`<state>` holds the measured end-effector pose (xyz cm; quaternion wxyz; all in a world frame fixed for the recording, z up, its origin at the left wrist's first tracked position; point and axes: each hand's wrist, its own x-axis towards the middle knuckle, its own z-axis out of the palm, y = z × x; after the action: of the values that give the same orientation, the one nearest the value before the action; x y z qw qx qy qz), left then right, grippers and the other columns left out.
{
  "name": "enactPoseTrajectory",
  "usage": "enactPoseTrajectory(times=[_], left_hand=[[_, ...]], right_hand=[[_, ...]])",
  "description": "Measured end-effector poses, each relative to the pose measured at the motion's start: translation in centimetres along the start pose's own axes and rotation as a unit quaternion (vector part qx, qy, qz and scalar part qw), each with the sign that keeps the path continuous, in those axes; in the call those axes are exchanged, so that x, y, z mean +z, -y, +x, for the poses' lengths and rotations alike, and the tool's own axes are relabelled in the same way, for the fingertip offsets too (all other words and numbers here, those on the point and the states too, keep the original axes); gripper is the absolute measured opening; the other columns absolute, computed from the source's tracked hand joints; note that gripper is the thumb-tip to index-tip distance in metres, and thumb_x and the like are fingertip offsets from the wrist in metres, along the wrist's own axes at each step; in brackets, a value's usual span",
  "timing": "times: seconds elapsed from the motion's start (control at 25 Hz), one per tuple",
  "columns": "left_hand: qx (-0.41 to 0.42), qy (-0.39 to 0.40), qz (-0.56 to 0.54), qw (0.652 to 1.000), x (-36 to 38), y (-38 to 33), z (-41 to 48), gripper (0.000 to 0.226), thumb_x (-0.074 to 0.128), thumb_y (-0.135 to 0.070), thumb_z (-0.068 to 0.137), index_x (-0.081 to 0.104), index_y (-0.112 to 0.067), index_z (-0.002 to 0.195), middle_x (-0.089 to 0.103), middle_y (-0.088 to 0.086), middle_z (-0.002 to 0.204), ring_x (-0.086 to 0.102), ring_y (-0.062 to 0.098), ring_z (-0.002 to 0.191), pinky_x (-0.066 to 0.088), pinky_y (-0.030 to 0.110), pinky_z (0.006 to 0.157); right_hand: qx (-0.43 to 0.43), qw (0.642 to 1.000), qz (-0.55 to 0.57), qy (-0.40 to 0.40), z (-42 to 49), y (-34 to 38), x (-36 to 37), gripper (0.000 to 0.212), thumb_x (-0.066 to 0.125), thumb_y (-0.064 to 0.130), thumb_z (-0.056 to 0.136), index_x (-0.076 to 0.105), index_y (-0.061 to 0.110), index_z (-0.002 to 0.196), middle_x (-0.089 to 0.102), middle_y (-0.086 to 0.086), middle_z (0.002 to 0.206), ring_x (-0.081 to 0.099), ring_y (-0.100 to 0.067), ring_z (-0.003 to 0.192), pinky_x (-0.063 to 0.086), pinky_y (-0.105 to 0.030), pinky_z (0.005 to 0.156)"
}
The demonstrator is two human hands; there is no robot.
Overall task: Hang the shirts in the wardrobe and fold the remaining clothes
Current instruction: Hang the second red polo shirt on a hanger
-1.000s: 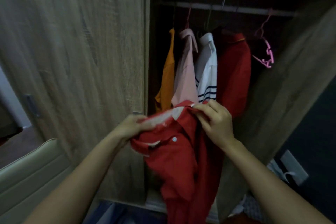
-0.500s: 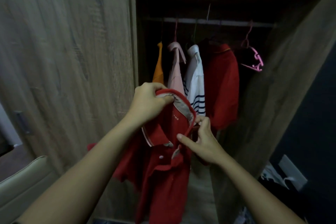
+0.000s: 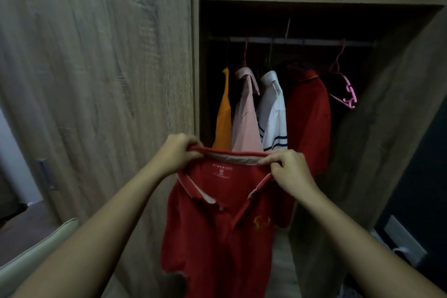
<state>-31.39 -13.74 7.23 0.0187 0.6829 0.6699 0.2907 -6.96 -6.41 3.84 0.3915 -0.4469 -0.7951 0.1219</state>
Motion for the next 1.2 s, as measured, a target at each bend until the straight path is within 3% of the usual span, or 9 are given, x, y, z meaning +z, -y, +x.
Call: enactPoseTrajectory(times=[0.08, 0.2, 0.4, 0.6, 0.76, 0.84, 0.92, 1.08, 1.2], left_hand=[[0.006, -0.058, -0.037, 0.998, -1.2, -0.1, 1.0, 0.011, 0.067, -0.01, 0.081, 0.066, -0.02, 0.085, 0.058, -0.014, 0.071, 0.054, -0.001, 0.067, 0.04, 0.005, 0.061], [-0.04, 0.007, -0.063, 0.997, 1.4, 1.4, 0.4, 0.027, 0.063, 0.001, 0.076, 0.069, -0.016, 0.095, 0.065, -0.005, 0.084, 0.065, 0.015, 0.083, 0.043, 0.013, 0.068], [-0.046, 0.049, -0.241, 0.968, 3.4, 0.3, 2.1, 0.021, 0.065, -0.007, 0.065, 0.073, -0.02, 0.08, 0.069, 0.0, 0.071, 0.063, 0.008, 0.068, 0.05, 0.024, 0.066], [0.001, 0.041, -0.173, 0.984, 6.4, -3.5, 4.6, 0.02, 0.055, -0.029, 0.07, 0.066, -0.018, 0.057, 0.064, 0.0, 0.058, 0.053, 0.002, 0.05, 0.04, 0.017, 0.052], [0.047, 0.156, -0.253, 0.954, 7.8, -8.2, 6.8, 0.017, 0.056, -0.025, 0.081, 0.072, -0.022, 0.075, 0.07, -0.007, 0.07, 0.062, -0.006, 0.061, 0.044, 0.014, 0.057], [0.056, 0.119, -0.289, 0.948, 9.0, -11.3, 9.0, 0.011, 0.06, -0.026, 0.088, 0.069, -0.023, 0.094, 0.071, -0.007, 0.082, 0.065, -0.004, 0.071, 0.048, 0.011, 0.064], [0.072, 0.04, -0.286, 0.955, 10.1, -14.5, 11.9, 0.008, 0.064, -0.032, 0.085, 0.067, -0.028, 0.092, 0.072, 0.001, 0.08, 0.067, 0.008, 0.068, 0.053, 0.026, 0.075], [0.079, -0.001, -0.29, 0.954, 12.2, -22.1, 19.5, 0.011, 0.061, -0.028, 0.083, 0.069, -0.025, 0.077, 0.071, 0.006, 0.071, 0.064, 0.014, 0.057, 0.053, 0.028, 0.064], [0.021, 0.023, -0.404, 0.914, 13.9, -27.2, 26.7, 0.015, 0.058, -0.018, 0.086, 0.065, -0.017, 0.074, 0.062, 0.004, 0.068, 0.059, 0.017, 0.059, 0.049, 0.024, 0.054]], right_hand=[[0.007, 0.998, -0.007, -0.058, 0.2, 0.4, -0.6, 0.036, 0.052, -0.006, 0.075, 0.078, 0.017, 0.086, 0.074, -0.001, 0.097, 0.066, -0.014, 0.087, 0.045, -0.016, 0.083], [0.032, 0.995, -0.034, -0.086, 0.5, -0.4, -2.6, 0.034, 0.053, -0.004, 0.075, 0.078, 0.017, 0.084, 0.075, -0.002, 0.097, 0.067, -0.021, 0.091, 0.05, -0.028, 0.088], [0.088, 0.992, -0.088, -0.016, -0.9, -2.7, -5.8, 0.032, 0.052, -0.001, 0.08, 0.077, 0.017, 0.087, 0.073, 0.001, 0.098, 0.064, -0.011, 0.091, 0.042, -0.011, 0.083], [0.094, 0.987, -0.107, 0.074, -1.0, -4.8, -10.6, 0.024, 0.063, 0.004, 0.079, 0.073, 0.015, 0.099, 0.066, 0.002, 0.104, 0.063, -0.009, 0.088, 0.054, -0.025, 0.082], [0.06, 0.979, -0.173, 0.09, 1.0, -7.3, -14.4, 0.028, 0.053, 0.002, 0.085, 0.072, 0.011, 0.104, 0.062, 0.002, 0.12, 0.06, -0.01, 0.101, 0.05, -0.022, 0.089], [0.032, 0.974, -0.197, 0.104, 2.3, -8.4, -16.0, 0.029, 0.051, 0.002, 0.085, 0.07, 0.008, 0.106, 0.06, 0.0, 0.123, 0.059, -0.012, 0.107, 0.047, -0.022, 0.092], [-0.001, 0.968, -0.22, 0.12, 3.5, -9.0, -16.5, 0.029, 0.051, 0.002, 0.083, 0.069, 0.005, 0.106, 0.061, -0.002, 0.123, 0.057, -0.014, 0.11, 0.043, -0.021, 0.095], [-0.029, 0.965, -0.225, 0.131, 5.7, -11.4, -18.0, 0.031, 0.051, 0.005, 0.082, 0.069, 0.007, 0.106, 0.059, 0.0, 0.122, 0.056, -0.015, 0.111, 0.045, -0.03, 0.097], [-0.053, 0.956, -0.242, 0.156, 7.2, -13.2, -19.6, 0.031, 0.051, 0.006, 0.084, 0.067, 0.008, 0.111, 0.055, 0.001, 0.125, 0.056, -0.015, 0.11, 0.048, -0.033, 0.093]])
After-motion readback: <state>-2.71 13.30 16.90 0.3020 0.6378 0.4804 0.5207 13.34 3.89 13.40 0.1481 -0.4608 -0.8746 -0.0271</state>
